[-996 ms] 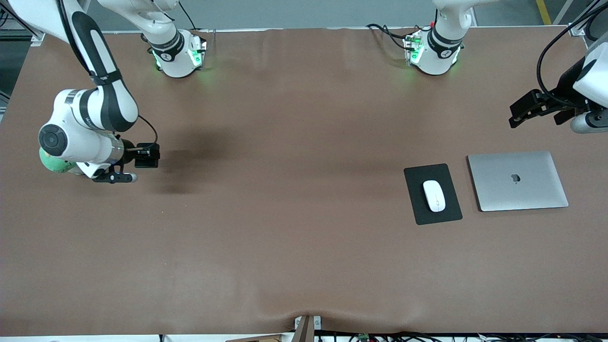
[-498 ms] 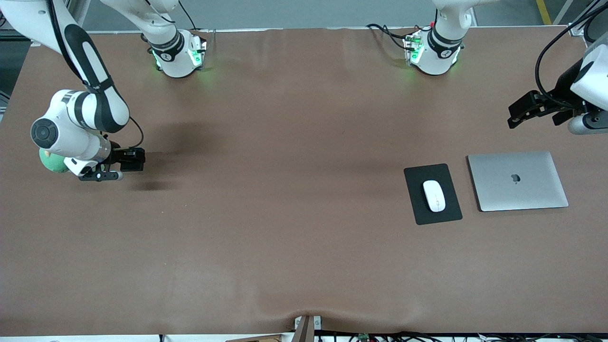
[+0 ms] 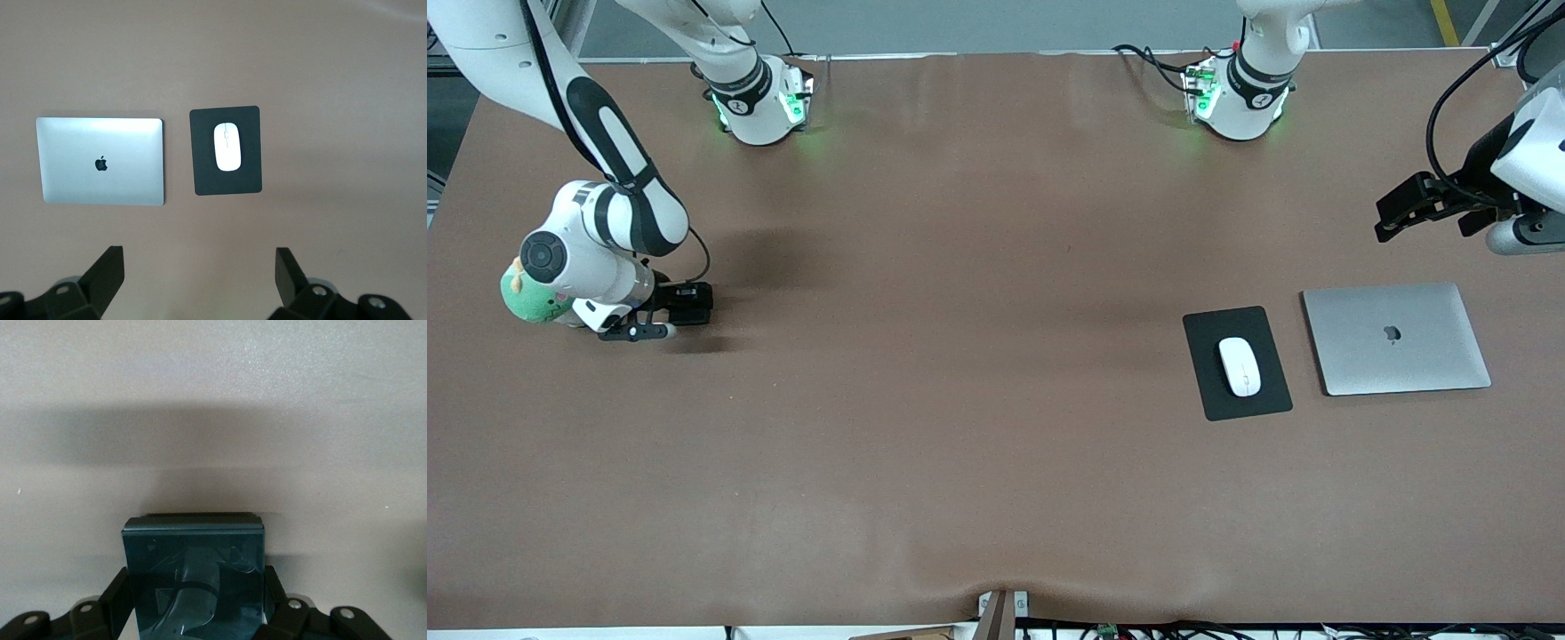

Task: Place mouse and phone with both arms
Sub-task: 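Lower the phone beside the green plush toy and open the right gripper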

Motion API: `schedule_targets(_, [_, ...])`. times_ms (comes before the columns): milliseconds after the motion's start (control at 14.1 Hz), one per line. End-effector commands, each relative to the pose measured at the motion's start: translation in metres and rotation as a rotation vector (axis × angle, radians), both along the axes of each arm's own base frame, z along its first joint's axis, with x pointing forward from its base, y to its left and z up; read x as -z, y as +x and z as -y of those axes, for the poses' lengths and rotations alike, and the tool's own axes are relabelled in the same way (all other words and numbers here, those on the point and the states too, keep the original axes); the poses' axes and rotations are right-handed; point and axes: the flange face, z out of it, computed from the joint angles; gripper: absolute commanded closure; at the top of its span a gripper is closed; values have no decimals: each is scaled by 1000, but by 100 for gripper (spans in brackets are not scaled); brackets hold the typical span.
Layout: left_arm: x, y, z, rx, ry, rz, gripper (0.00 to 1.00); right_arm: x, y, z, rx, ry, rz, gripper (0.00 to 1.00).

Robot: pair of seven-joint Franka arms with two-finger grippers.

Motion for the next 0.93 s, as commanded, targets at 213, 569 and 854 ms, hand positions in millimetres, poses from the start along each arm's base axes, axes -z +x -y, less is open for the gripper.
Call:
schedule_targets(213, [-10, -12, 14, 42, 2, 19, 0, -22, 10, 3, -18, -2, -24, 0])
schedule_targets(569, [-14, -37, 5, 39, -2, 9, 0, -76, 50, 23, -85, 22, -96, 0])
schedule_targets(854, [-18, -38, -3, 67, 0, 15, 0, -121, 69, 29, -77, 27, -155, 0])
